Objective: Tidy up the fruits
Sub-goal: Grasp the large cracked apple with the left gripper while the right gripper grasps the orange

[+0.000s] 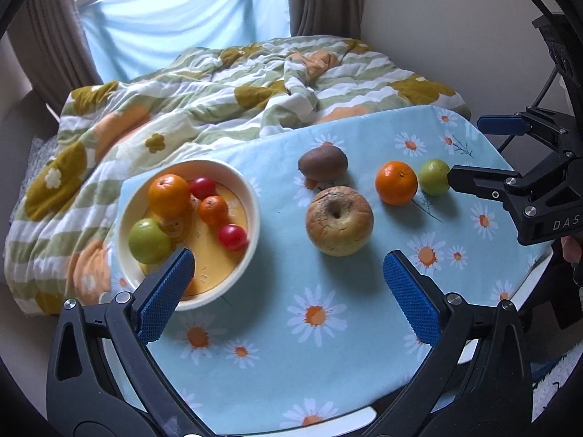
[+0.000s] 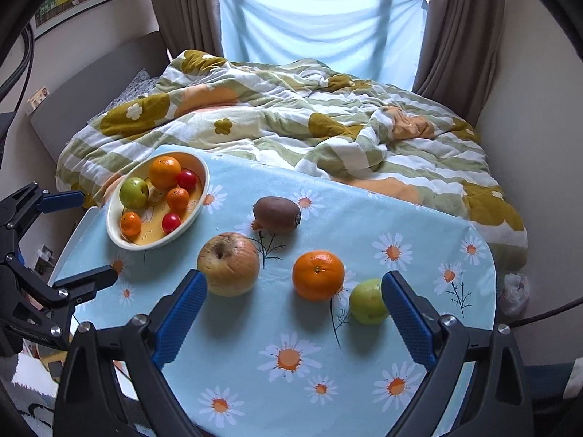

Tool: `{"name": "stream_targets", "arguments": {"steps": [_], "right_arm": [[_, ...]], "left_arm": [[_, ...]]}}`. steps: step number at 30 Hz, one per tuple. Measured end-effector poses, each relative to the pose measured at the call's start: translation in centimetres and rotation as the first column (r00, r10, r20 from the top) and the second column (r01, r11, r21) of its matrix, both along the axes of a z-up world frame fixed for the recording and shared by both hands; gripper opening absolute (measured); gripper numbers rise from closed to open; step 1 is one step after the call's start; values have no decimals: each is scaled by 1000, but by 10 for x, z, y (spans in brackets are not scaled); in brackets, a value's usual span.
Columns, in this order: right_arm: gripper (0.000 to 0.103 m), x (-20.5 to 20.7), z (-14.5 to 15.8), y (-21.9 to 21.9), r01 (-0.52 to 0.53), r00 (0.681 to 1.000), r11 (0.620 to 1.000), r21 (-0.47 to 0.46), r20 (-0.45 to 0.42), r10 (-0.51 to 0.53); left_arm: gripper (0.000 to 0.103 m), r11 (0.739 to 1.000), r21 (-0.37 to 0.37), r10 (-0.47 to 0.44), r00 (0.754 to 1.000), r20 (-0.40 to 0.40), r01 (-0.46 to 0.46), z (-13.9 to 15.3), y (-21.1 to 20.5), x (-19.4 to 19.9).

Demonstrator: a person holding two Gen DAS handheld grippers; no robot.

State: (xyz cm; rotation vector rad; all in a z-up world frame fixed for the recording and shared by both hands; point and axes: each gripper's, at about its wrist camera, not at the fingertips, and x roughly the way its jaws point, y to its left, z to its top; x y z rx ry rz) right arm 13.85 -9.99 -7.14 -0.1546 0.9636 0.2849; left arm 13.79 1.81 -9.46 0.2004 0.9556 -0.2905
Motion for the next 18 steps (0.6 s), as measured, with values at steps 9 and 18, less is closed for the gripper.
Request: {"name": "stream_targets", "arguments": {"steps": [9,18], "right_arm": [[96,26,-38,-35,-216,975,976,19,-39,217],[95,56,-79,-39,-429,900,903,-23,-93,425]], "left_arm": [[103,996,-1,87,996,-33,-87,-44,-48,20],[103,998,26,54,998,-45,-53,-72,-67,50]]}}
